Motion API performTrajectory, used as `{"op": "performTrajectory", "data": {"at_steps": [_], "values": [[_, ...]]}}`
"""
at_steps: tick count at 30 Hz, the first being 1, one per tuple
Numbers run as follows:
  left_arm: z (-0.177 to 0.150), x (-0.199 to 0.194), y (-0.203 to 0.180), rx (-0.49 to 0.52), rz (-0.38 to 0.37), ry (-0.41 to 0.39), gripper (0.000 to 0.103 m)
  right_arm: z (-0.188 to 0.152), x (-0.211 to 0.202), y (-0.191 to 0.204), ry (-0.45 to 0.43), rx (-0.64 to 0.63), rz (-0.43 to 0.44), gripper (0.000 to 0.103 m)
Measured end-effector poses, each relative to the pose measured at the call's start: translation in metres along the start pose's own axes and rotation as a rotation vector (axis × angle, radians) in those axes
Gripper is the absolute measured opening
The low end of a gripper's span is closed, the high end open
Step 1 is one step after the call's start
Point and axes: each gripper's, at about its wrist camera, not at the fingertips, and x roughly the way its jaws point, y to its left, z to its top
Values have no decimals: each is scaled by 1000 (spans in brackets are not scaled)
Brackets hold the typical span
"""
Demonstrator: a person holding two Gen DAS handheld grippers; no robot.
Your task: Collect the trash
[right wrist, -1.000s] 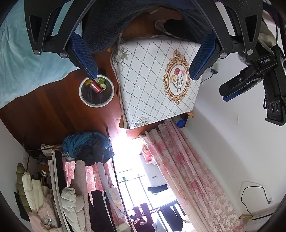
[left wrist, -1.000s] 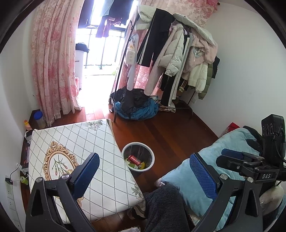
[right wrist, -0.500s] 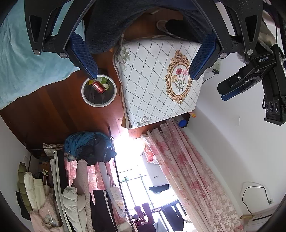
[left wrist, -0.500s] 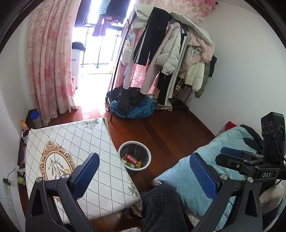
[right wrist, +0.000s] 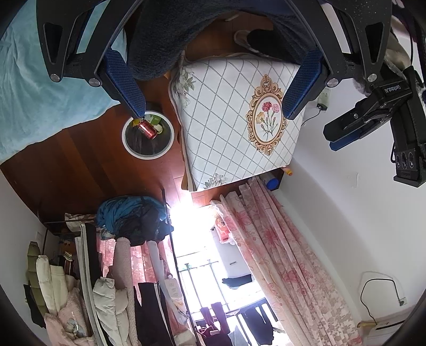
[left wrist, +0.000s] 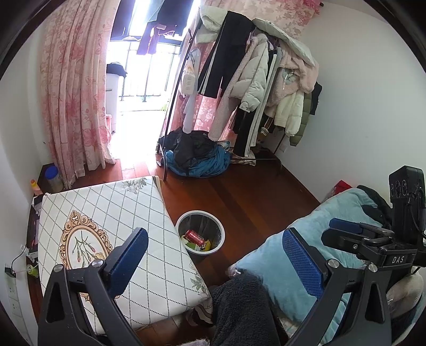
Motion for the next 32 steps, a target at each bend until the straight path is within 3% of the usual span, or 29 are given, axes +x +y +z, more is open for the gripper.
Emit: {"op": "performTrajectory", "data": {"at_steps": [32], "values": [[-6, -3, -2, -21, -4, -26, 103, 1, -8, 6, 2, -28, -10, 103]]}}
